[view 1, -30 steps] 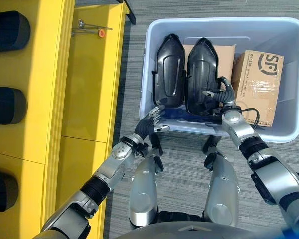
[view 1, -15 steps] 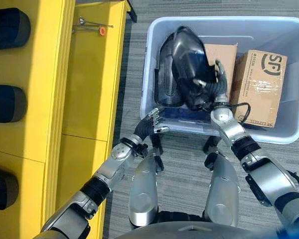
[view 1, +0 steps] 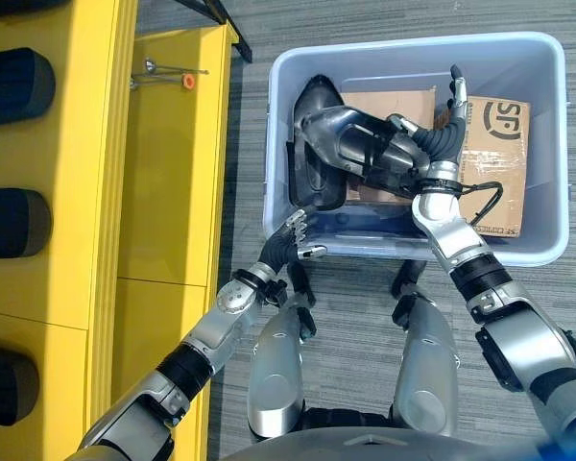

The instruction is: Move parts from the plastic box to the shelf.

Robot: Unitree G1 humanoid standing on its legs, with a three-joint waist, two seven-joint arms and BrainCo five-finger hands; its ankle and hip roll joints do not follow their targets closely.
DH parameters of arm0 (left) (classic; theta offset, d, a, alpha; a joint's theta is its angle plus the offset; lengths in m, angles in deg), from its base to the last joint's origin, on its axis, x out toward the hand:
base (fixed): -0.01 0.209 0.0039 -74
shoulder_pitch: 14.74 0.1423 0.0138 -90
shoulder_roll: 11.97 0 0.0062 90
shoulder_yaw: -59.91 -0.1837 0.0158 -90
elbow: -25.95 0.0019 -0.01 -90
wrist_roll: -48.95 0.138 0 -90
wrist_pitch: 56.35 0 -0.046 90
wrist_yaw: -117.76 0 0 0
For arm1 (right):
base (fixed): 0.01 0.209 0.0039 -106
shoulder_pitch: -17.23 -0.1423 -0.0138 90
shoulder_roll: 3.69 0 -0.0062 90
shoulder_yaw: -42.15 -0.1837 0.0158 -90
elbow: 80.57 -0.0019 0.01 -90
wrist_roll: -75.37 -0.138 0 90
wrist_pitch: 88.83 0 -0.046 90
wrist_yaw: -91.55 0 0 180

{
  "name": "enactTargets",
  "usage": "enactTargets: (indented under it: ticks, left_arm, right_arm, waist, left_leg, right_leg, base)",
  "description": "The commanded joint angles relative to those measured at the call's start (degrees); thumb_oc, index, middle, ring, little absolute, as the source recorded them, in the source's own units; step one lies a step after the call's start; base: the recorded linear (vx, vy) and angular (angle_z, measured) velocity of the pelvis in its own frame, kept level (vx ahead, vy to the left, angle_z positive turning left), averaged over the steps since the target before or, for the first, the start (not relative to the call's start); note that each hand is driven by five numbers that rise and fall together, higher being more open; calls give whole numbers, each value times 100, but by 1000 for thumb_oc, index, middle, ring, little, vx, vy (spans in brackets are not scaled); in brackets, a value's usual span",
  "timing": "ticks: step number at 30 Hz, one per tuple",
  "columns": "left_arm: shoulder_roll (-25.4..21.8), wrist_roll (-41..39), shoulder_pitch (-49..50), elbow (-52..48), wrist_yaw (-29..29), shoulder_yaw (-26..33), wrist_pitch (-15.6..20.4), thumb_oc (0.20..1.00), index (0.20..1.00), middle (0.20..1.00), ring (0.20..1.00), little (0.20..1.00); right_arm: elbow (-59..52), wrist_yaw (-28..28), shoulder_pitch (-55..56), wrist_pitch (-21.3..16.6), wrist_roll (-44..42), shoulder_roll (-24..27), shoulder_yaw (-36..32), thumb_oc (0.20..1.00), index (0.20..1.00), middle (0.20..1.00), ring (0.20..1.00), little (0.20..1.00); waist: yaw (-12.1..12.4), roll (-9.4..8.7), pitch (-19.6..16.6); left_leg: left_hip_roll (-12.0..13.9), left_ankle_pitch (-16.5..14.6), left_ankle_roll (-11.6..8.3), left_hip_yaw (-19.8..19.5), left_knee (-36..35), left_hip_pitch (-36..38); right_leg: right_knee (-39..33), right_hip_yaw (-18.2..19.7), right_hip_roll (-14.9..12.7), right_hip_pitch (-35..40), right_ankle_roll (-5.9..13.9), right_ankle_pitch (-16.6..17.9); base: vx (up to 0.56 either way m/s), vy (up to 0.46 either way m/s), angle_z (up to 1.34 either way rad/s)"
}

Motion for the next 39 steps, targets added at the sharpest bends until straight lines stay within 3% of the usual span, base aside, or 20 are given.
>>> enactTargets:
  ticks: [1, 6, 10, 18, 27, 39]
  left_arm:
    - [8, -37, 155, -385, -15, -150, 291, 1000, 1000, 1000, 1000, 1000]
    - [-72, -39, 166, -445, -167, -80, 205, 1000, 1000, 1000, 1000, 1000]
    - [-248, -90, 163, -490, -362, 18, 88, 1000, 1000, 1000, 1000, 1000]
    - [-649, -77, 204, -602, -957, 182, -103, 1000, 1000, 1000, 1000, 1000]
    - [-768, 0, 155, -810, -1111, 180, -308, 1000, 1000, 1000, 1000, 1000]
    - [-723, 8, 80, -848, -963, 161, -454, 1000, 1000, 1000, 1000, 1000]
  right_arm:
    - [-472, -539, -151, -106, -27, 96, 47, 1000, 1000, 1000, 1000, 1000]
    - [-589, -1157, -195, -39, 771, 339, 290, 1000, 1000, 1000, 1000, 1000]
    - [-547, -1738, -451, 192, 1342, 877, 593, 1000, 1000, 1000, 1000, 1000]
    - [1004, -2819, -1400, 518, 930, 2024, 1548, 1000, 1000, 1000, 1000, 1000]
    - [2489, -2505, -2100, 820, 1102, 2201, 1867, 1000, 1000, 1000, 1000, 1000]
    - [2859, -2112, -2334, 1082, 1050, 2055, 1861, 1000, 1000, 1000, 1000, 1000]
  waist:
    - [14, 56, -129]
    - [60, 14, -129]
    - [156, -58, -129]
    - [534, -149, -129]
    - [758, -90, -129]
    - [810, -13, -129]
  left_leg:
    - [120, -323, -45, 258, 212, -156]
    - [121, -330, -50, 225, 219, -104]
    - [153, -336, -78, 145, 262, -63]
    - [264, -241, -197, -125, 293, -208]
    - [381, -131, -317, -309, 310, -572]
    - [489, -86, -399, -429, 478, -1102]
  right_leg:
    - [428, -15, -231, 282, 614, -729]
    - [414, -50, -222, 365, 599, -743]
    - [438, -120, -233, 459, 615, -762]
    - [495, -344, -256, 482, 653, -769]
    - [594, -483, -307, 148, 615, -755]
    - [954, -526, -318, -432, 470, -877]
  base:
    - [0, 0, 0]
    - [-3, -31, 1]
    - [-1, -88, 9]
    - [-15, -145, 12]
    - [-30, -106, 14]
    - [3, -74, 4]
